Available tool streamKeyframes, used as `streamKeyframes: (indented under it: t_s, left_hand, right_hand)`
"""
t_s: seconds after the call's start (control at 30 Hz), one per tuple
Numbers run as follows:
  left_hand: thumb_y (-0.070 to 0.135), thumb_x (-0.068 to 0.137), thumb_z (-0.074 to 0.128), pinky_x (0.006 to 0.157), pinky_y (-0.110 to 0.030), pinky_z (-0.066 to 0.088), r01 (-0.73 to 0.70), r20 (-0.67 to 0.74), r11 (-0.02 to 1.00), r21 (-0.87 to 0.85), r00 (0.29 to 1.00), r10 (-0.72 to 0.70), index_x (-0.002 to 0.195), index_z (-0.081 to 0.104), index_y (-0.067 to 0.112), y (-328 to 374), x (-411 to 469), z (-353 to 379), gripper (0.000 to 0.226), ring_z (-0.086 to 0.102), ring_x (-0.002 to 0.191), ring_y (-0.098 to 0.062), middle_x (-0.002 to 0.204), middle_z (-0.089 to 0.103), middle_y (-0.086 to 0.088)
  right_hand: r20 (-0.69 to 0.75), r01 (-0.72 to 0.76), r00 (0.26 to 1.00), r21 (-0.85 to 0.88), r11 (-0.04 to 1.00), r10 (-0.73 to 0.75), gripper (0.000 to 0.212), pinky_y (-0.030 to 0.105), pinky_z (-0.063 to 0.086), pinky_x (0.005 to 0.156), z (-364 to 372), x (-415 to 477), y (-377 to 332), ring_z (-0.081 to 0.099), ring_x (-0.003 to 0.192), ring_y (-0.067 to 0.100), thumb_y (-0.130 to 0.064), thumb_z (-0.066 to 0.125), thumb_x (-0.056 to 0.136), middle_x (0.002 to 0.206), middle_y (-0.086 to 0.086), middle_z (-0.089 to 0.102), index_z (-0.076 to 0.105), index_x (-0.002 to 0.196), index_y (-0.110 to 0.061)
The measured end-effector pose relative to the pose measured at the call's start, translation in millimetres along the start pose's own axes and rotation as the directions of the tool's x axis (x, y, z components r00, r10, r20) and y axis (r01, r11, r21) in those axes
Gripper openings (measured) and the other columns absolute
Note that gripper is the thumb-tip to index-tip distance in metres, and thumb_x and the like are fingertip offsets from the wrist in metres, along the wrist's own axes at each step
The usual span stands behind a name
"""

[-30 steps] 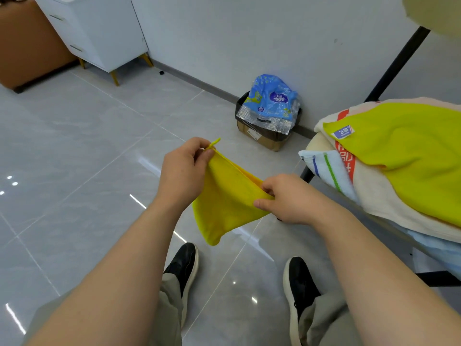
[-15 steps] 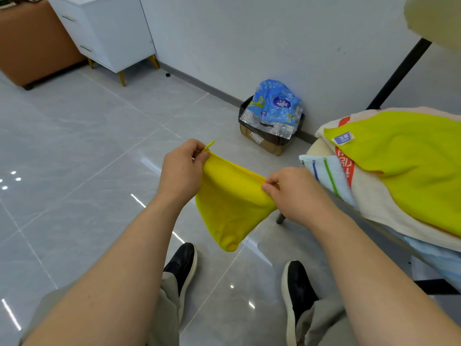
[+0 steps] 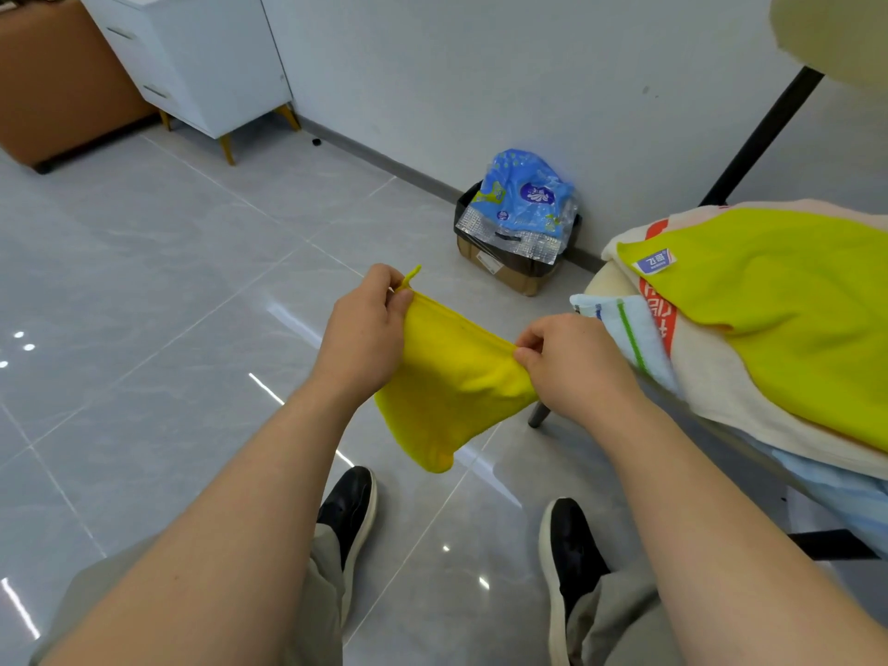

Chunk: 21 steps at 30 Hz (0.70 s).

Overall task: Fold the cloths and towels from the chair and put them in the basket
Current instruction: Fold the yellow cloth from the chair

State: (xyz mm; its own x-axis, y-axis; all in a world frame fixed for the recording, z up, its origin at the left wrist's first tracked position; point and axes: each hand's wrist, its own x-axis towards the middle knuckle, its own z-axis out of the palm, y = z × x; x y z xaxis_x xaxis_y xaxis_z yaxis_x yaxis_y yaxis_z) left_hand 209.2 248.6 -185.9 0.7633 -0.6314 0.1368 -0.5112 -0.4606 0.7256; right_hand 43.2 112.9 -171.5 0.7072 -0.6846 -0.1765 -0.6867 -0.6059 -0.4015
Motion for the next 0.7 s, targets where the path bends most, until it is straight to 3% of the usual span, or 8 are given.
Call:
streamKeyframes:
  t_s: [0.23,0.43,0.6,0.7]
  left_hand:
    - [0.03,0.103,0.048,0.062,-0.034,0.035,-0.087,-0.014,0.996,0.021,0.996,0.087,0.109,0.055,0.024,4.0,-4.4,-0.8,0.011,0.051,0.072,-0.019,0.086,0.062,-0.004]
    - [0.03,0.102,0.05,0.066,-0.032,0.035,-0.124,0.053,0.992,0.03,0.991,0.122,0.112,0.057,0.024,9.9,-8.5,0.2,0.014,0.055,0.08,-0.022,0.092,0.064,-0.001]
    - [0.032,0.102,0.05,0.067,-0.034,0.04,-0.11,0.046,0.993,0.037,0.993,0.108,0.111,0.057,0.026,6.9,-6.1,-2.2,0.013,0.055,0.081,-0.023,0.091,0.064,-0.001]
    - [0.032,0.102,0.05,0.066,-0.036,0.043,-0.11,0.03,0.993,0.047,0.994,0.109,0.109,0.056,0.026,3.8,-4.6,-4.0,0.011,0.056,0.08,-0.023,0.09,0.064,-0.001]
  right_hand:
    - [0.013,-0.044,0.999,0.055,0.998,0.044,0.015,0.037,0.059,0.082,-1.5,-3.3,-4.2,0.069,0.088,0.018,-0.024,0.068,0.091,0.094,0.001,0.076,0.079,0.101,-0.023]
    - [0.003,-0.097,0.995,-0.025,0.995,0.097,0.017,0.038,0.061,0.076,7.0,-2.3,-9.2,0.066,0.076,0.018,-0.016,0.067,0.083,0.075,-0.006,0.072,0.079,0.075,-0.026]
    - [-0.043,-0.14,0.99,-0.091,0.986,0.137,0.012,0.037,0.039,0.085,8.0,0.1,-11.1,0.06,0.088,0.018,-0.032,0.068,0.084,0.081,-0.013,0.069,0.074,0.075,-0.038]
    - [0.066,-0.082,0.995,0.04,0.996,0.079,0.007,0.04,0.055,0.085,2.9,-1.4,-8.0,0.067,0.089,0.019,-0.025,0.07,0.086,0.087,-0.005,0.072,0.073,0.082,-0.029]
